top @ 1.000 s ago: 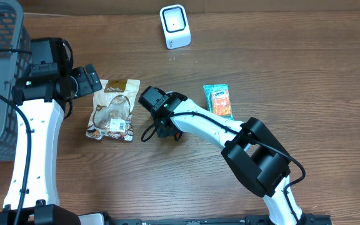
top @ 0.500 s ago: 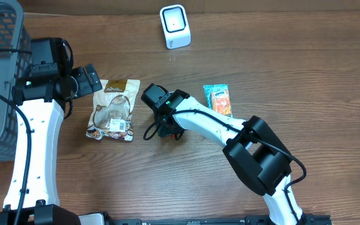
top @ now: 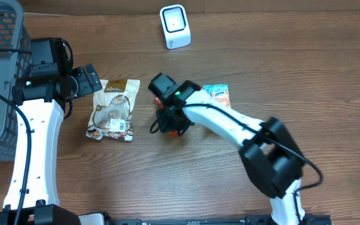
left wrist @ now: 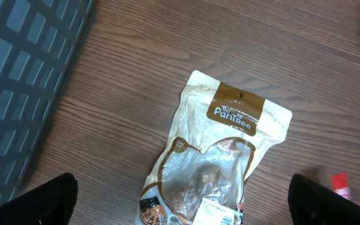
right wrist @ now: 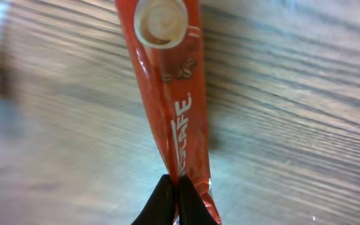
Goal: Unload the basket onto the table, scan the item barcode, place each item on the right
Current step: 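Raise the red stick toward the left gripper with the right gripper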
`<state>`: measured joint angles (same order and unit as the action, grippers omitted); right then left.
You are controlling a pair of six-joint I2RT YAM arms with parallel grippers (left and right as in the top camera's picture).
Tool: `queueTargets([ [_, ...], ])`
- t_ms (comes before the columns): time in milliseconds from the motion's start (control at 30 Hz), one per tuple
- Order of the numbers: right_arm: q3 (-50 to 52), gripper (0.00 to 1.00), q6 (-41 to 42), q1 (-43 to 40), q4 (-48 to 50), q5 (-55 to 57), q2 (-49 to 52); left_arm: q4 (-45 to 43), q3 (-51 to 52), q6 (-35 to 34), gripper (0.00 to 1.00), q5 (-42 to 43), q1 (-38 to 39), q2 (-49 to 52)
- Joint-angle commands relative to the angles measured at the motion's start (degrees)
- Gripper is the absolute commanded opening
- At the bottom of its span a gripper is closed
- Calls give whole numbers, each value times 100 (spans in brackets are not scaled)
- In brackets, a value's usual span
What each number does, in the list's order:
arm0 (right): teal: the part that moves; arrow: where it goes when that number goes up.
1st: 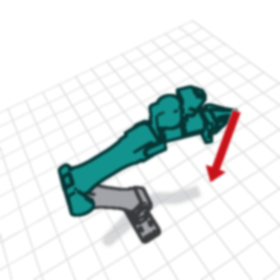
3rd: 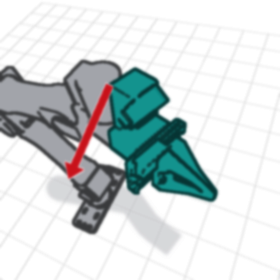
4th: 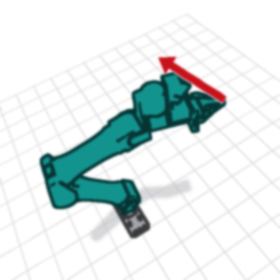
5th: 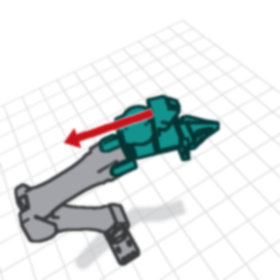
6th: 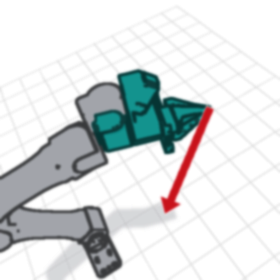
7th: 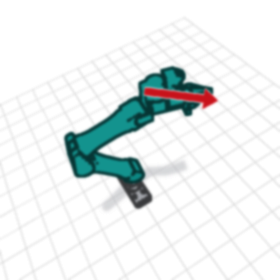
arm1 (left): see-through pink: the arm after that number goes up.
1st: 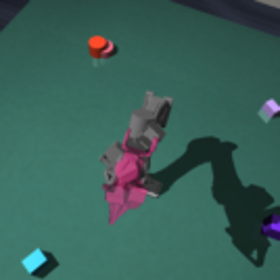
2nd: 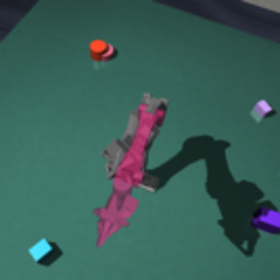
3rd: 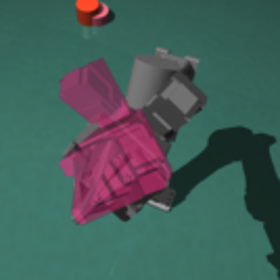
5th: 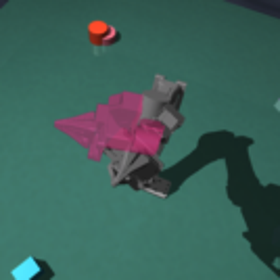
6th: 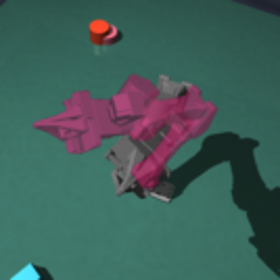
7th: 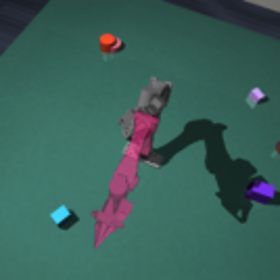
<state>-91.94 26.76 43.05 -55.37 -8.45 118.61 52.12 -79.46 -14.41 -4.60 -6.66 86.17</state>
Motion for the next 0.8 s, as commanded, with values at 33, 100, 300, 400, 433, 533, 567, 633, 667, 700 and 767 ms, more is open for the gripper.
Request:
queueTargets([
  [33, -179, 4, -466, -367, 317, -1917, -398, -4, -37, 114, 100, -31, -44, 31],
  [100, -177, 4, -472, -444, 516, -2321, -382, -4, -37, 114, 100, -31, -44, 31],
  [300, -35, 4, -431, -472, 1010, -2905, -313, -4, -37, 114, 100, -31, -44, 31],
  [400, 105, 4, -435, -509, 1311, -3491, -291, -4, -37, 114, 100, -28, -44, 31],
  [433, 133, 4, -437, -527, 1390, -3637, -291, -4, -37, 114, 100, -28, -44, 31],
  [533, 153, 4, -455, -634, 1532, -3982, -291, -4, -37, 114, 100, -31, -44, 31],
  [567, 153, 4, -457, -675, 1547, -4054, -291, -4, -37, 114, 100, -28, -44, 31],
  [633, 153, 4, -455, -748, 1550, -4138, -291, -4, -37, 116, 100, -31, -44, 31],
  [667, 157, 4, -452, -769, 1547, -4142, -291, -4, -37, 114, 100, -31, -44, 31],
  [700, 157, 4, -450, -780, 1547, -4142, -291, -4, -37, 114, 100, -28, -44, 31],
  [767, 160, 4, -431, -782, 1550, -4140, -286, -4, -37, 114, 100, -28, -44, 31],
])
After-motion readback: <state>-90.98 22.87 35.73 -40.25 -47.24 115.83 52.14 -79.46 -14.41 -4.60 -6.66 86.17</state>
